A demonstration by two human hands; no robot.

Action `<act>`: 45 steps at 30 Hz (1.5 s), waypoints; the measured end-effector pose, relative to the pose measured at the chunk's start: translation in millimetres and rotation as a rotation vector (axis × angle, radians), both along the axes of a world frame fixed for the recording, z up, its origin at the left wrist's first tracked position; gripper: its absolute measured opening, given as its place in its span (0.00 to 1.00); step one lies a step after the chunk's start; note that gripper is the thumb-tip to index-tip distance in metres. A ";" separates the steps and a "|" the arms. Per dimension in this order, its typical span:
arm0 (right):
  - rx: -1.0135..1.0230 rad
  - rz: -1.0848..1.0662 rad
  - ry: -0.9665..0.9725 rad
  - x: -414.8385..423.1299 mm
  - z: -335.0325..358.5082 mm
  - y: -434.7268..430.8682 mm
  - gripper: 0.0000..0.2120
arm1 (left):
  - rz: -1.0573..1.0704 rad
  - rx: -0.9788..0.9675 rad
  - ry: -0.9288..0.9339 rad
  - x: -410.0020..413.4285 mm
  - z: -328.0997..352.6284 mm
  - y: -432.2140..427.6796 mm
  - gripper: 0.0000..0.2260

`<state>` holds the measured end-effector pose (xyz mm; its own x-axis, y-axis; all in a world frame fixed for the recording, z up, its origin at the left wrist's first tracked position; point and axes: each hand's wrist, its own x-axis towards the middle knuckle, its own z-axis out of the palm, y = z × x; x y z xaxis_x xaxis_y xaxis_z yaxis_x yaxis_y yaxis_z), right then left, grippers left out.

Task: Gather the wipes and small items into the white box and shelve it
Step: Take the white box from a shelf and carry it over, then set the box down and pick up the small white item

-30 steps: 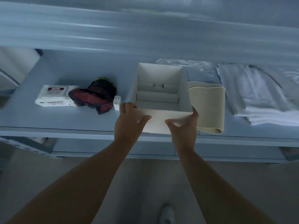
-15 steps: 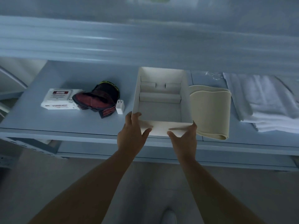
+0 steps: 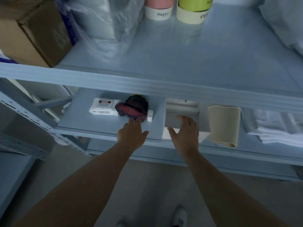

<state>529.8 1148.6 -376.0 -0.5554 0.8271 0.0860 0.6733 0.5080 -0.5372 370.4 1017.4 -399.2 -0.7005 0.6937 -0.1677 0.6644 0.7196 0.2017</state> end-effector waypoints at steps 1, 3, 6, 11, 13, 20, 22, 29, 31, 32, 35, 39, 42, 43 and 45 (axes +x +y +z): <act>0.005 0.024 -0.003 -8.1 4.3 -10.6 0.25 | 0.000 -0.019 -0.009 -7.7 3.5 -10.3 0.28; 0.004 0.065 -0.012 -22.5 11.2 -30.1 0.24 | -0.003 -0.051 -0.024 -20.1 9.9 -28.0 0.29; -0.009 0.121 -0.036 -41.8 16.2 -52.4 0.23 | -0.026 -0.078 -0.037 -35.1 16.7 -45.9 0.26; -0.017 0.197 -0.087 -66.6 11.3 -69.2 0.24 | -0.166 -0.122 -0.130 -50.6 12.9 -58.3 0.22; -0.030 0.214 -0.113 -73.4 3.1 -68.4 0.25 | -0.204 -0.142 -0.134 -53.3 6.9 -59.8 0.22; -0.100 0.221 -0.166 -94.2 -37.7 -51.6 0.26 | -0.257 -0.160 -0.109 -66.8 -14.9 -47.4 0.20; -0.115 0.213 -0.174 -98.1 -48.3 -46.2 0.26 | -0.273 -0.144 -0.088 -71.3 -19.4 -38.6 0.20; -0.204 0.135 -0.160 -110.4 -90.0 -31.7 0.27 | -0.389 -0.087 0.072 -96.5 -35.5 20.8 0.20; -0.198 0.119 -0.166 -118.1 -105.4 -27.1 0.27 | -0.431 -0.040 0.132 -106.0 -41.7 42.9 0.19; -0.197 0.103 -0.168 -122.0 -112.9 -24.9 0.28 | -0.454 -0.016 0.151 -110.8 -45.2 54.1 0.19; -0.179 0.046 -0.148 -130.4 -136.3 -19.9 0.28 | -0.526 0.029 0.190 -121.9 -60.5 85.7 0.23; -0.117 0.029 -0.127 -130.3 -167.1 -19.8 0.21 | -0.599 0.000 0.202 -127.4 -94.6 117.2 0.27; -0.094 0.049 -0.112 -125.8 -185.2 -20.5 0.20 | -0.636 -0.034 0.220 -130.1 -119.3 132.6 0.30; -0.094 0.044 -0.096 -124.6 -188.8 -20.9 0.20 | -0.648 -0.038 0.231 -130.6 -125.7 136.5 0.30; -0.083 0.042 -0.079 -124.9 -193.9 -21.3 0.20 | -0.674 -0.021 0.279 -131.6 -135.3 142.9 0.27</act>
<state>404.8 1127.3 -569.9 -0.5923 0.8052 -0.0271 0.6942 0.4930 -0.5245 238.8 1160.4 -534.6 -0.1414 0.9879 -0.0633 0.9891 0.1384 -0.0495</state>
